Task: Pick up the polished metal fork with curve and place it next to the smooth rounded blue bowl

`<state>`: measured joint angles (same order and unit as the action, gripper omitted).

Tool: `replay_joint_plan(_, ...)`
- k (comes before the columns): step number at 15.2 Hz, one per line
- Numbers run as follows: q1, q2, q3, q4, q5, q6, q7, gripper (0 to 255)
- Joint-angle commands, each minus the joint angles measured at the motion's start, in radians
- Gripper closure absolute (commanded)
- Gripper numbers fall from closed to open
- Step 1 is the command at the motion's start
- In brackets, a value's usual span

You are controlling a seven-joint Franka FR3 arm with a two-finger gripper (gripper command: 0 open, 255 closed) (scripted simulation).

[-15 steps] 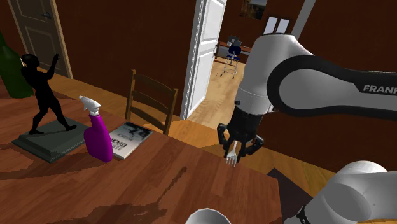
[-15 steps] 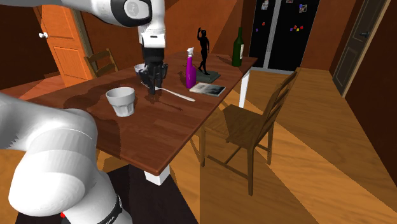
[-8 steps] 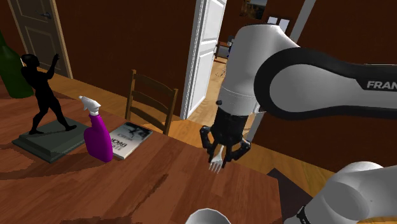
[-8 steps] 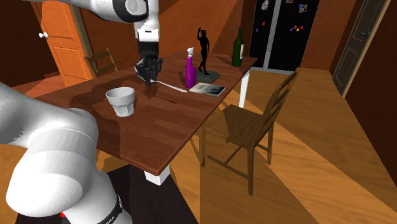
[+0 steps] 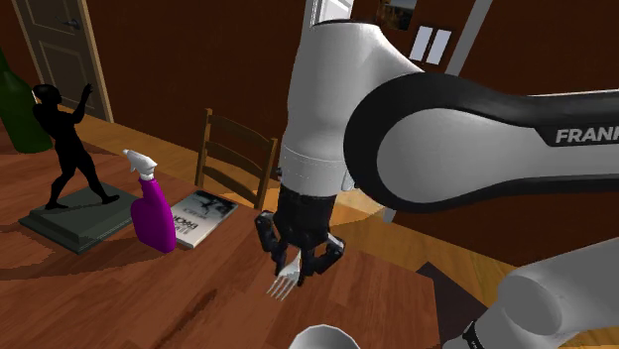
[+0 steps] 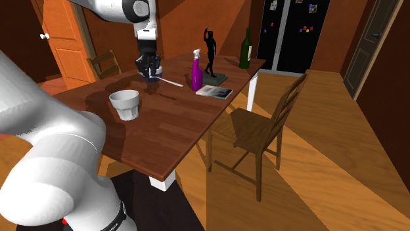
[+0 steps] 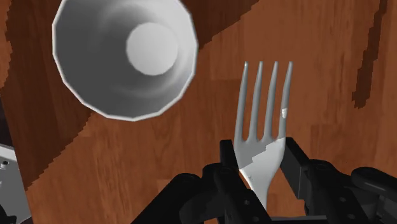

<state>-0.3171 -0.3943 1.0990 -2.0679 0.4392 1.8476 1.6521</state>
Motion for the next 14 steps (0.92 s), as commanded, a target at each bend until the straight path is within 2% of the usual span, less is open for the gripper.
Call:
replay_joint_plan(1,-0.07,0.082,0.122,0.071,-0.054,0.02,0.083,255)
replay_joint_plan(2,-0.124,0.133,0.205,0.107,-0.096,0.03,0.13,255)
replay_joint_plan(3,-0.205,0.193,0.32,0.144,-0.151,0.041,0.185,255)
replay_joint_plan(4,-0.376,0.247,0.524,0.183,-0.206,0.047,0.239,255)
replay_joint_plan(5,-0.534,0.193,0.669,0.229,-0.155,0.029,0.217,255)
replay_joint_plan(6,-0.646,0.152,0.773,0.276,-0.12,0.013,0.208,255)
replay_joint_plan(8,-0.733,0.012,0.808,0.381,0.008,-0.046,0.157,255)
replay_joint_plan(14,-1.014,-0.238,0.99,0.75,0.177,-0.195,0.182,255)
